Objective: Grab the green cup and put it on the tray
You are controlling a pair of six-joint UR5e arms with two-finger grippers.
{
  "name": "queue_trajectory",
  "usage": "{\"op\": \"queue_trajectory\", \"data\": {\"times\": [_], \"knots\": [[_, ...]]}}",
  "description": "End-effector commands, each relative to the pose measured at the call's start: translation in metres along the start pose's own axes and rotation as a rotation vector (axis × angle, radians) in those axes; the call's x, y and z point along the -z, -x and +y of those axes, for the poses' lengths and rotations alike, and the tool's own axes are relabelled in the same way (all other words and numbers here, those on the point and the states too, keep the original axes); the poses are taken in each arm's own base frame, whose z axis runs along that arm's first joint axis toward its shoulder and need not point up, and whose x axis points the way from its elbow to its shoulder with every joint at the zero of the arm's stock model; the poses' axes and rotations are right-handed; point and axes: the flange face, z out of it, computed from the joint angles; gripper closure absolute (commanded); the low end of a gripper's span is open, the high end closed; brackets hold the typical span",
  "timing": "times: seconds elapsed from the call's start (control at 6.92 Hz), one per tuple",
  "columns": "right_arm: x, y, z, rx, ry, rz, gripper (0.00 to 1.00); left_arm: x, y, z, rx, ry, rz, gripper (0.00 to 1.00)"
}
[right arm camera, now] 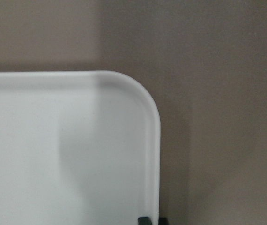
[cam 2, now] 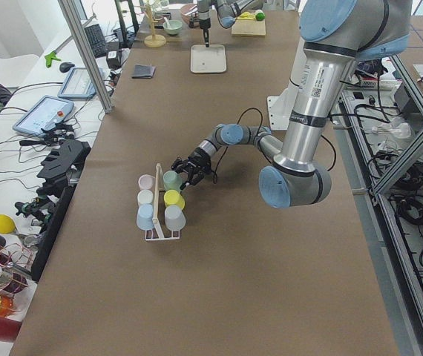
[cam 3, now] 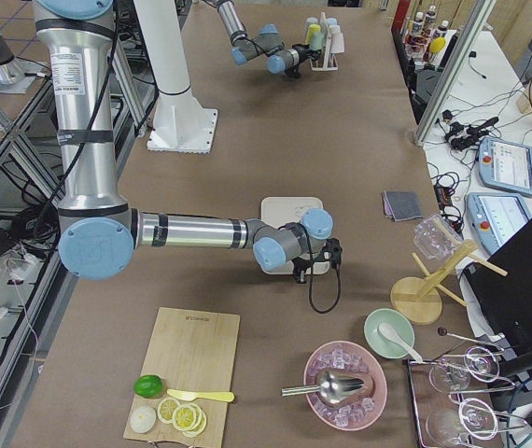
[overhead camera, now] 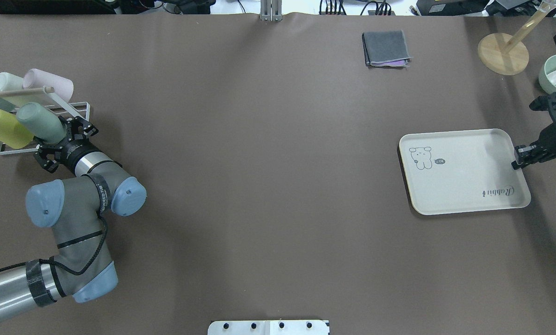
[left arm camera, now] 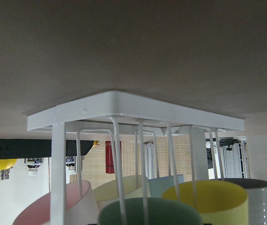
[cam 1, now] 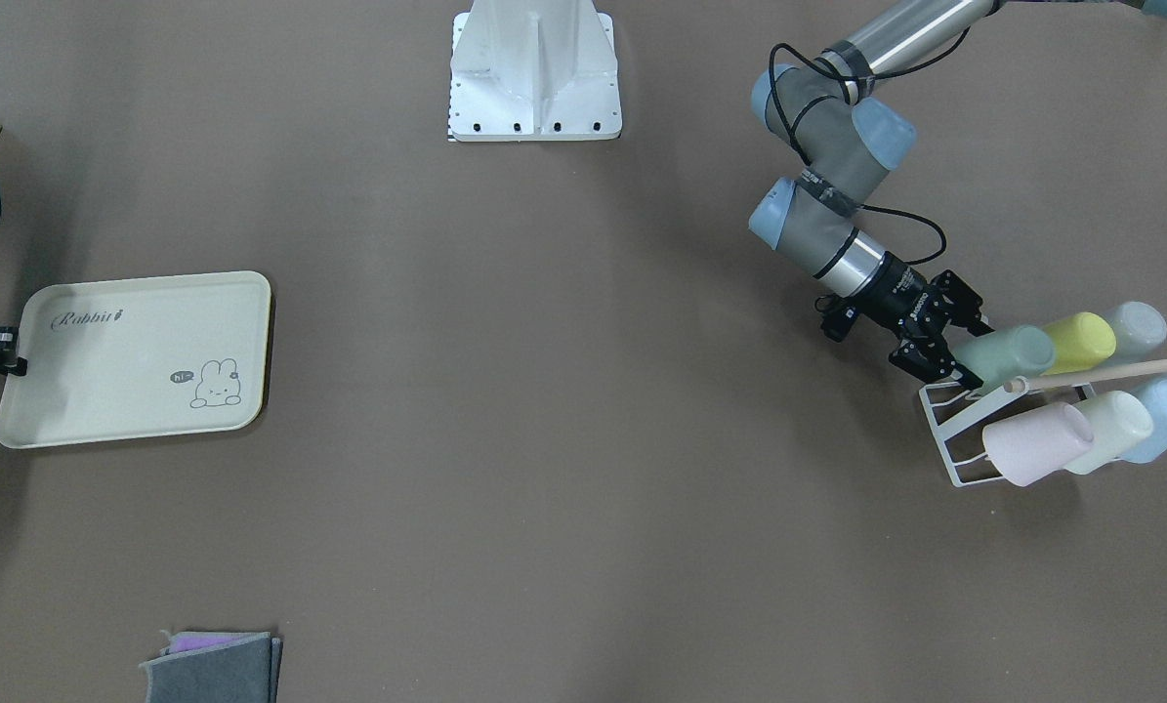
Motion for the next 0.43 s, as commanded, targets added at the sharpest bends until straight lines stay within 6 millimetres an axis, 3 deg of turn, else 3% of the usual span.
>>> {"op": "queue_trajectory", "data": {"times": [0.0, 0.14, 0.29], "knots": [[0.022, 0.037, -0.009, 0.035, -0.009, -0.085, 1.0, 0.005, 0.003, 0.008, 0.016, -0.009, -0.009, 0.49], [0.04, 0.067, -0.02, 0.01, -0.023, -0.134, 1.0, 0.006, 0.005, 0.014, 0.029, -0.012, -0.011, 0.5], [0.055, 0.114, -0.026, -0.051, -0.026, -0.18, 1.0, 0.008, 0.004, 0.024, 0.043, -0.016, -0.014, 0.52]]}}
